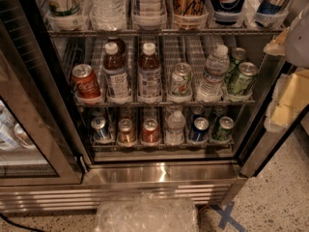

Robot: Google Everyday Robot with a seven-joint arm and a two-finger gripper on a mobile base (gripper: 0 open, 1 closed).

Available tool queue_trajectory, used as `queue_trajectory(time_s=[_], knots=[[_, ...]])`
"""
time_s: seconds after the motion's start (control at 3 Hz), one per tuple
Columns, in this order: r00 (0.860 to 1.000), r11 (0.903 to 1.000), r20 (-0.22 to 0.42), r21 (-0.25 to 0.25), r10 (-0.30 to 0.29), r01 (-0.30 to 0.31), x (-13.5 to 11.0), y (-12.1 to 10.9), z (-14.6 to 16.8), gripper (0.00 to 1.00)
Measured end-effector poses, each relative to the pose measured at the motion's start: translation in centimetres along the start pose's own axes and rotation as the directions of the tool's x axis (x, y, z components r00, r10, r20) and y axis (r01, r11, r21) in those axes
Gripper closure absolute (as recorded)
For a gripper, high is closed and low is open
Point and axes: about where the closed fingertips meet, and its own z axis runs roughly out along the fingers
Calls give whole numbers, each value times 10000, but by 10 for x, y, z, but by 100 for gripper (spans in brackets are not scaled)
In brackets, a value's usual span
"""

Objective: Pick blue plastic bottle from middle shelf of fridge

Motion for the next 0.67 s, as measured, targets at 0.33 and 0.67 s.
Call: queue_trajectory(time_s=[0.33, 0.67], knots=[[10000, 10000, 0, 0, 0, 0, 0, 0, 0, 0], [9933, 9963, 801, -263, 836, -817, -19, 13, 18, 0]])
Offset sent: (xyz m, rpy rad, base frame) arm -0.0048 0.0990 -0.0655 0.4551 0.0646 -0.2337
